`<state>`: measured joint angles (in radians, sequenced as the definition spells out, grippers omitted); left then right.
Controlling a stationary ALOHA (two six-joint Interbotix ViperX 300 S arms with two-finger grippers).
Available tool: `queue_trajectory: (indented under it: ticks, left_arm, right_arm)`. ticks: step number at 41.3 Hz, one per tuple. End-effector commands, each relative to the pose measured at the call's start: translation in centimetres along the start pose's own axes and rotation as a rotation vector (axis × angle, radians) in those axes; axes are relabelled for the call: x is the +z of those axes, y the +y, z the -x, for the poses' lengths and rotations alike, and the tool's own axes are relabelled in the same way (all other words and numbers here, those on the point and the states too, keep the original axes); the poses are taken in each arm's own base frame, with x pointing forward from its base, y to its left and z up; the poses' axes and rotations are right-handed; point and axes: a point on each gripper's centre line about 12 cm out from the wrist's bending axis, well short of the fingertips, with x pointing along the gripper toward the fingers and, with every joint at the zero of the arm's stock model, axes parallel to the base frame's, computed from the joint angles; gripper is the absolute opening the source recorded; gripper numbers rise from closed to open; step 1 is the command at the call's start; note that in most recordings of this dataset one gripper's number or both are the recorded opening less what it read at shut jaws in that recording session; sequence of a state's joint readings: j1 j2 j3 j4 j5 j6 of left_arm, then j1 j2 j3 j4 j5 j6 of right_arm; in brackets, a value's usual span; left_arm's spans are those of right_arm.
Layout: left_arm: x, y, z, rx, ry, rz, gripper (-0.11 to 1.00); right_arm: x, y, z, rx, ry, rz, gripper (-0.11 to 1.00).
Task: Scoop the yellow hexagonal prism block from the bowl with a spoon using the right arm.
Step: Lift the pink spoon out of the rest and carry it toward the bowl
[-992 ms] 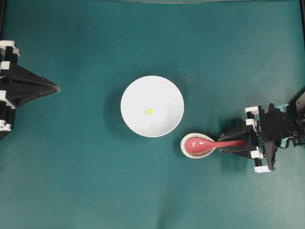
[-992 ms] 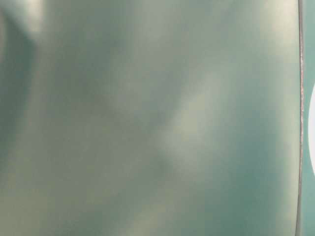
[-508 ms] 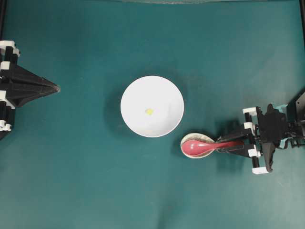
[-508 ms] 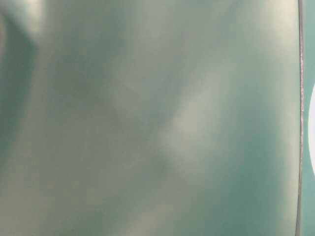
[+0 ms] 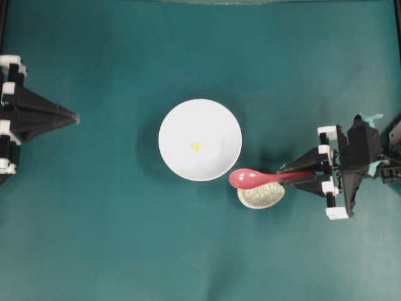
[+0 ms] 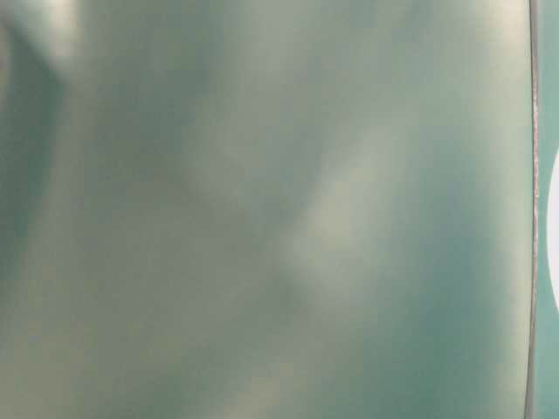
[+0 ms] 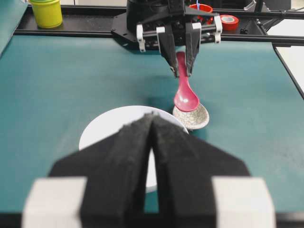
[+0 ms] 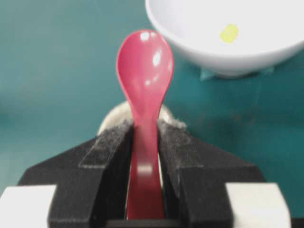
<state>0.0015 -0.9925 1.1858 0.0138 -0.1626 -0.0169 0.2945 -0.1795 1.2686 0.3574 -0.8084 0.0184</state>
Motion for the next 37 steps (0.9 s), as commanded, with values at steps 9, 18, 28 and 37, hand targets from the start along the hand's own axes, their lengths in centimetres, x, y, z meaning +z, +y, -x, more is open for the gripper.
queue_trajectory:
  ticks: [9,18,28,37]
  left_arm:
    - [0.4,0.0,-0.2,0.001,-0.011,-0.018,-0.01]
    - [0.5,0.0,-0.2,0.001,-0.017,-0.017,-0.01]
    - [0.5,0.0,-0.2,0.001,-0.014,-0.02,-0.01]
    - [0.7,0.1,-0.2,0.006,-0.017,-0.023,-0.01]
  right_arm:
    - [5.7,0.1,-1.3,0.001,0.093,0.017,0.23]
    - [8.5,-0.6,-1.9,-0.009,0.201,0.005,0.23]
    - [9.6,-2.4,-2.4,-0.053,0.293,-0.039,0.23]
    - [11.1,-3.1,-3.1,-0.064,0.341,-0.065,0.23]
